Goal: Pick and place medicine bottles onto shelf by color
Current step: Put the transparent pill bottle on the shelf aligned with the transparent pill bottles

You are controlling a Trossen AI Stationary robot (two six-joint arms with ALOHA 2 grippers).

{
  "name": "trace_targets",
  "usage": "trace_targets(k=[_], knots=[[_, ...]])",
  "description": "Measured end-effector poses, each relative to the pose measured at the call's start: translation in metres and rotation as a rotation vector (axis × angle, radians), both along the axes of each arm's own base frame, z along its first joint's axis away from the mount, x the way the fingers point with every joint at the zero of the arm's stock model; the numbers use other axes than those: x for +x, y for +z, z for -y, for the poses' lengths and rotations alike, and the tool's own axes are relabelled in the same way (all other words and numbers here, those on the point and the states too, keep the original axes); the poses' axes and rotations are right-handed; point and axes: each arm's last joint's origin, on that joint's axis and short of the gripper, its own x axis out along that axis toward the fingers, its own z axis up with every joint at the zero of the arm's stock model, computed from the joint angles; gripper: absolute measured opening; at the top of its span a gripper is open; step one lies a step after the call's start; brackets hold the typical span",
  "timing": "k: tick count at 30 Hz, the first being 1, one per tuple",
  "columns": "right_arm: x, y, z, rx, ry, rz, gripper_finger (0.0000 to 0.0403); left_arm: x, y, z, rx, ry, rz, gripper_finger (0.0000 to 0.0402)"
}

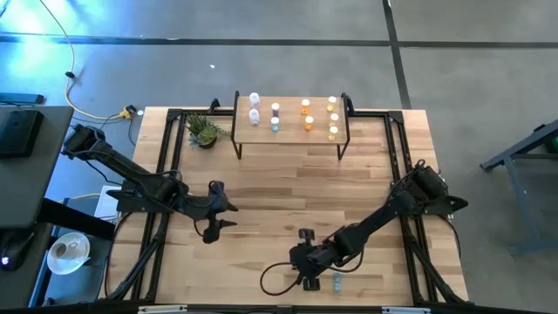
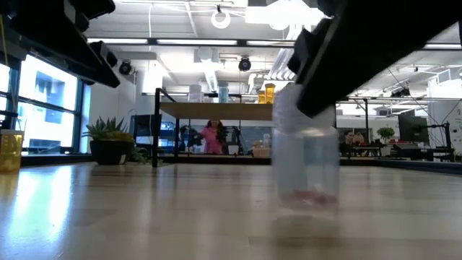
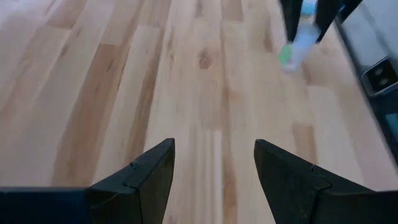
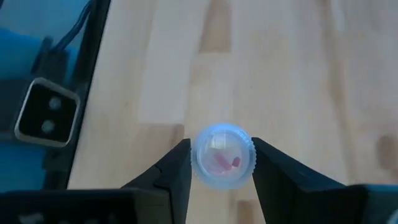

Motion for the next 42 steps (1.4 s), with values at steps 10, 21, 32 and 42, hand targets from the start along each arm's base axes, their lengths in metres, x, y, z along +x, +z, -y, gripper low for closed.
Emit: trace_targets(k=[10, 21, 32, 42], knots=[[0.029, 0.025, 0.058, 0.009, -0.165, 0.116, 0.0125, -0.021, 0.01, -0.011, 0.125, 0.024, -0.025, 0.0211], [0.067, 0.062, 0.146, -0.064, -0.253, 0.289, 0.0124, -0.029, 0.02, -0.03, 0.293, 0.04, -0.009, 0.0211], [0.086, 0.113, 0.227, -0.167, -0.222, 0.346, 0.0124, -0.029, 0.024, -0.061, 0.379, 0.157, -0.033, 0.0211], [0.084, 0.16, 0.273, -0.207, -0.29, 0.362, 0.0124, -0.031, 0.021, -0.071, 0.236, 0.245, -0.05, 0.0211]])
